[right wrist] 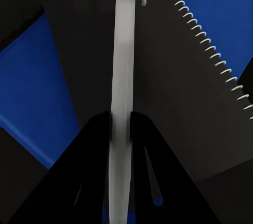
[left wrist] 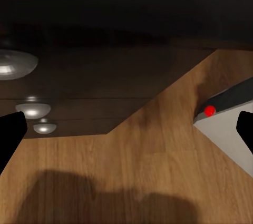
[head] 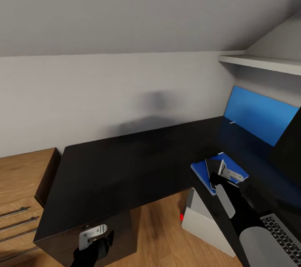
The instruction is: In the bedroom, organize the workspace by keeping the computer under the desk, ensuring the monitor is on the desk, placing the keyboard on the desk next to the monitor, placing the mouse on the desk next to the keyboard, moving the folder from the swivel chair onto the desk next to the mouse, stacking the notebook on top of the folder with the pen on top of the notebook, and positioning the swivel chair next to the desk.
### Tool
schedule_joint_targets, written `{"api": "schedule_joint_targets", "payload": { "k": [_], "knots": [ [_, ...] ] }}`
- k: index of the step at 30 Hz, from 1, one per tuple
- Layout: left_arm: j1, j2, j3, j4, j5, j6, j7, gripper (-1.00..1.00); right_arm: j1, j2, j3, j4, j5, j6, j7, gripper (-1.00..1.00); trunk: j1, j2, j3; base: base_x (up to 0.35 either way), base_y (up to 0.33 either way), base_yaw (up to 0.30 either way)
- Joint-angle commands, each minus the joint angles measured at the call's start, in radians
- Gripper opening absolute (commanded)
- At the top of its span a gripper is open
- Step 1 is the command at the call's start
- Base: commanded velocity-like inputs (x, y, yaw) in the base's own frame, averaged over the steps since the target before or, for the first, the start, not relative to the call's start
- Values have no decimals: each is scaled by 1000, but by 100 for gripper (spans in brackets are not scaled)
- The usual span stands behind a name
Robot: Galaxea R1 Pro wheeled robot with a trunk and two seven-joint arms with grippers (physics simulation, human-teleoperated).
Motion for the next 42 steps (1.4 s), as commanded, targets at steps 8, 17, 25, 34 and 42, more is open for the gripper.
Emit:
{"api": "schedule_joint_targets", "payload": {
  "k": [8,17,25,34,42],
  "knots": [
    [0,1,-1,-2,6,2,7,100,0,-1,1,-4,-9,3,-5,-100,27,-50,-23,0,0,0],
    [0,1,-20,-1,6,0,9,100,0,0,1,-6,-9,3,-9,100,27,-50,-23,0,0,0],
    [0,2,-21,-1,6,0,9,100,0,-1,1,-9,-9,3,-8,100,16,-29,-14,0,0,0],
    [0,2,-21,0,6,-1,9,100,-1,3,4,-36,-9,1,-8,100,-19,34,15,0,0,0],
    [0,1,-17,5,6,1,16,100,0,13,26,-48,-11,1,-2,100,-50,90,40,-8,0,0]
  ]
}}
